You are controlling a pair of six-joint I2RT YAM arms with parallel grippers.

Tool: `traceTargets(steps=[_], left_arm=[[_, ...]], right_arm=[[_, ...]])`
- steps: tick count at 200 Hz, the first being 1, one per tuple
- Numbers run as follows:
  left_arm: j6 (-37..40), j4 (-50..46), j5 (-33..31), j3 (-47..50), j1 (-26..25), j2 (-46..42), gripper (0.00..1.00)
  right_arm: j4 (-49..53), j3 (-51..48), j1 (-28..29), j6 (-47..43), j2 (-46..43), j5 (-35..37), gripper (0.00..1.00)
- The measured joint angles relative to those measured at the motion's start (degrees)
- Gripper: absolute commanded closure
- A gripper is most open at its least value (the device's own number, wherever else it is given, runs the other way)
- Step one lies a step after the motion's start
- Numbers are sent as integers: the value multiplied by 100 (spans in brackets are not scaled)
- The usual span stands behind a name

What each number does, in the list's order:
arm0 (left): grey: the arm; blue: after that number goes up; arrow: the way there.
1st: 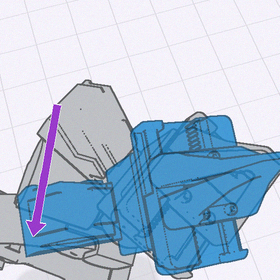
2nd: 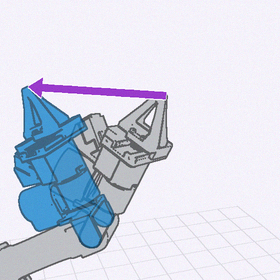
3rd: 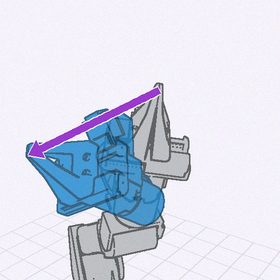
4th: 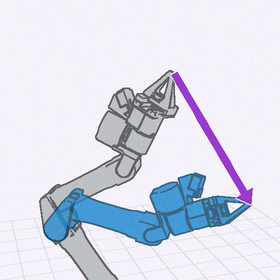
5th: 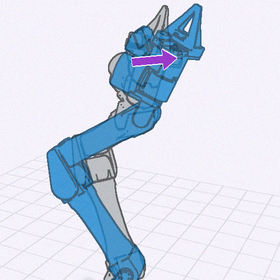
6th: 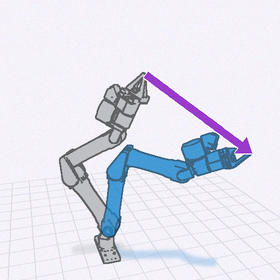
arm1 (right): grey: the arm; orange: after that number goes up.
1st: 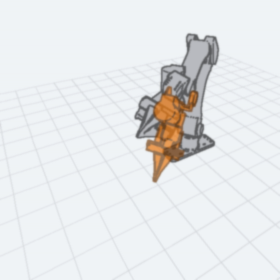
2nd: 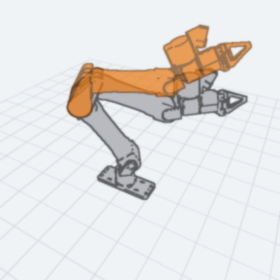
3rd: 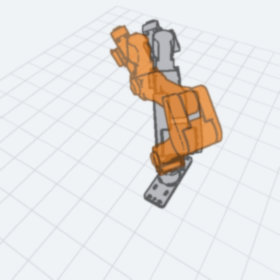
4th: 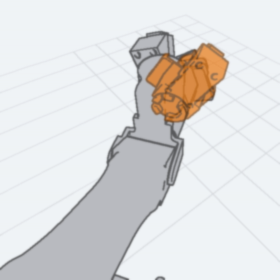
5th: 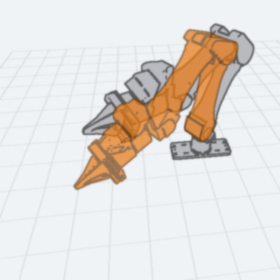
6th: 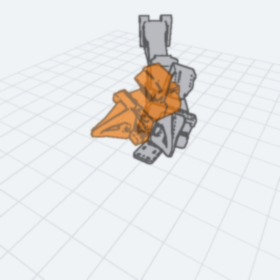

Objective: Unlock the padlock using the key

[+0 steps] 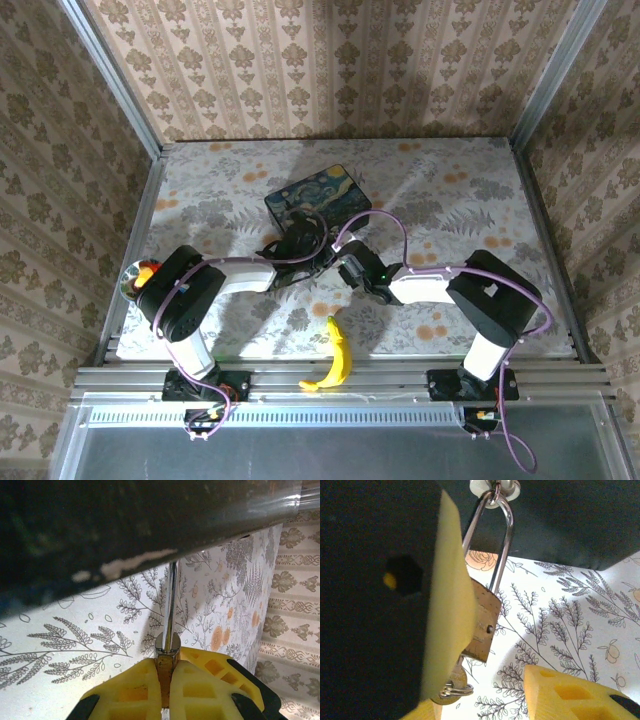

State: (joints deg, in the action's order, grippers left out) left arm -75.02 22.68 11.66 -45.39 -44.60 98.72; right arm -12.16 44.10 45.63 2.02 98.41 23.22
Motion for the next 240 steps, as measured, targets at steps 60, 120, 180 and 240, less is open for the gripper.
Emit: traceTargets(steps=[60, 120, 180, 240], left_arm=[[-33, 0, -98, 0, 57, 0, 100], [-42, 2, -140, -11, 68, 0, 100], [-50, 35, -114, -61, 46, 0, 100], [-90, 44, -74, -61, 33, 0, 100]], right_arm=[[-157, 101, -107, -39, 164, -118, 74], [-192, 151, -299, 50, 247, -857, 95], [-160, 90, -1064, 767, 120, -2465, 100], [-205, -44, -1432, 1338, 2, -3545, 100]])
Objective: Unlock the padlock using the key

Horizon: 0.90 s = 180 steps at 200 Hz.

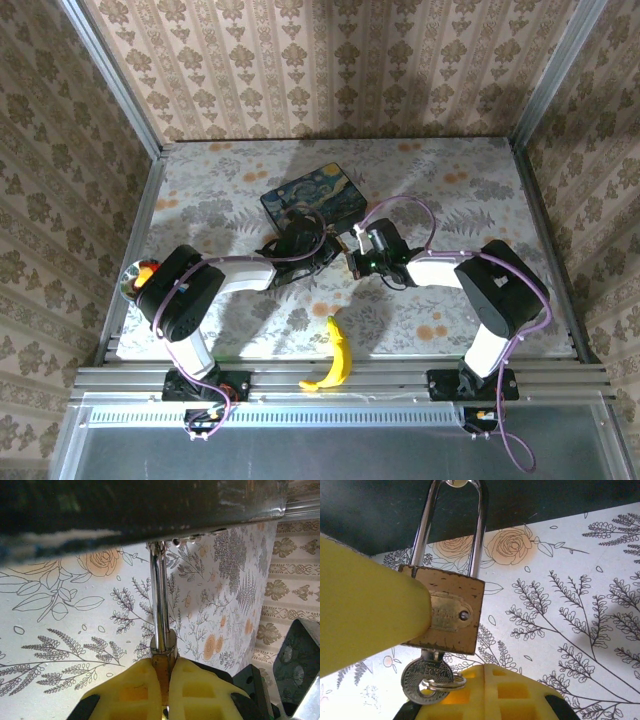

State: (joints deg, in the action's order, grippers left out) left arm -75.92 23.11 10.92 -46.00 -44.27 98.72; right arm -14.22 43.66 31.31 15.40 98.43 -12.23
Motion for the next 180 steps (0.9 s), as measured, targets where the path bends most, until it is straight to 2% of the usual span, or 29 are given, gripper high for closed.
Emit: traceTargets(steps=[28, 38, 46, 63, 88, 116, 148, 180], left_arm=[[0, 0, 0, 0, 0, 0, 100], [0, 2, 0, 0, 0, 0, 100], [0, 0, 0, 0, 0, 0, 100], [0, 7, 2, 2, 2, -2, 100], [2, -46, 26, 7, 0, -46, 100], [4, -116, 35, 13, 0, -46, 100], [4, -122, 46, 13, 2, -46, 100], [4, -122, 50, 13, 2, -46, 100]], right_arm=[[0, 0, -116, 164, -11, -382, 100], [0, 0, -160, 210, -20, -507, 89], [11, 0, -181, 251, -39, -566, 85], [83, 0, -192, 280, -133, -590, 79], [240, -87, -192, 236, -398, -496, 76], [299, -317, -192, 116, -1069, -199, 70], [444, -400, -92, -107, -1672, 271, 71], [719, -396, 463, -584, -1757, 1067, 71]])
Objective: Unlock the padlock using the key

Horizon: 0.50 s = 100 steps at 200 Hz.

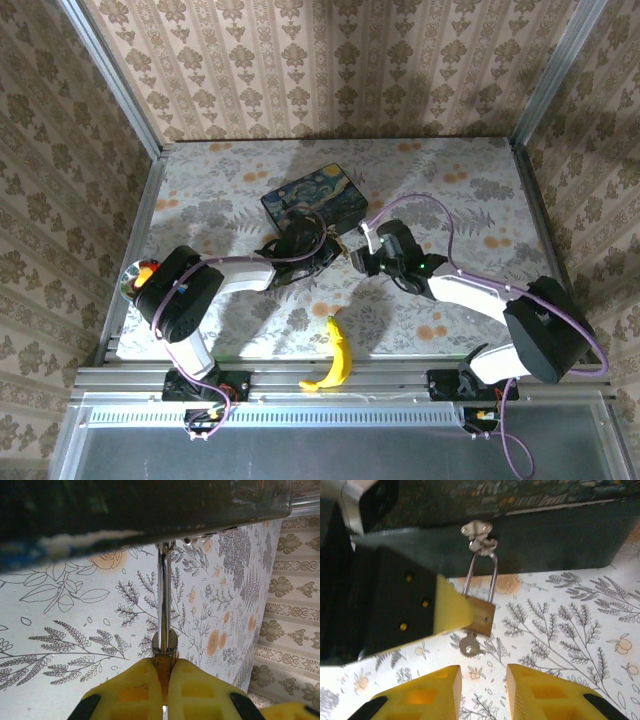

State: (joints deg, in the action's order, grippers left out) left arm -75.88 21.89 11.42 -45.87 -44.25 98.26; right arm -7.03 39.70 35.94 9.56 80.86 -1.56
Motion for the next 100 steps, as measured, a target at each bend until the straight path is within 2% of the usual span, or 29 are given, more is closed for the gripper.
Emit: traceTargets(steps=[33, 100], left_arm=[[0, -2, -2, 4, 0, -4, 100], [0, 0, -2, 15, 0, -11, 100]], right_arm=[[109, 37, 494, -407, 205, 702, 70], [81, 52, 774, -986, 647, 1517, 69]])
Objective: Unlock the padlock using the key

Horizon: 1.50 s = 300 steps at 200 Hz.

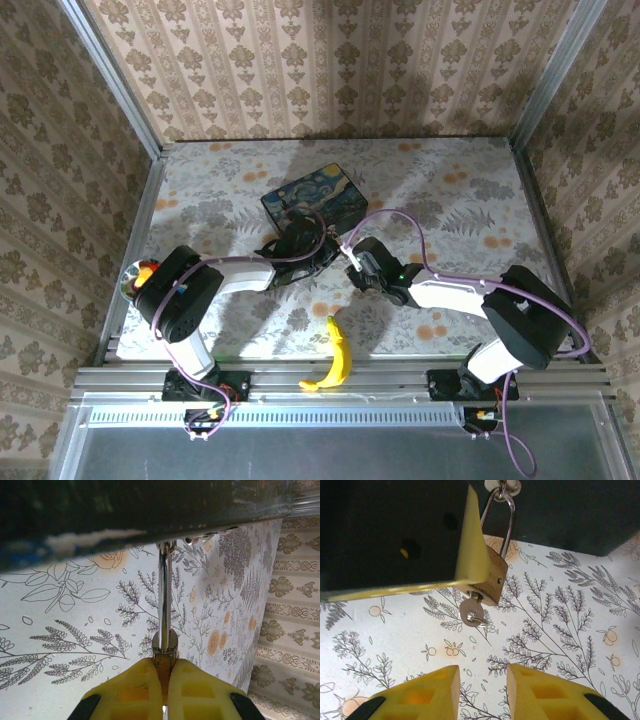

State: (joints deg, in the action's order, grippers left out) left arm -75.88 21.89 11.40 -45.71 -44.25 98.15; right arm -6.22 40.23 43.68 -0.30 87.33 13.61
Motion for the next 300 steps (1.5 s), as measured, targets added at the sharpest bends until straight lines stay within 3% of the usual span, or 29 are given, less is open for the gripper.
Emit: traceTargets(steps=[300], left_arm=[[90, -24, 129, 44, 120, -9, 100]], right_arm=[[-1954, -15, 35, -730, 918, 313, 67]])
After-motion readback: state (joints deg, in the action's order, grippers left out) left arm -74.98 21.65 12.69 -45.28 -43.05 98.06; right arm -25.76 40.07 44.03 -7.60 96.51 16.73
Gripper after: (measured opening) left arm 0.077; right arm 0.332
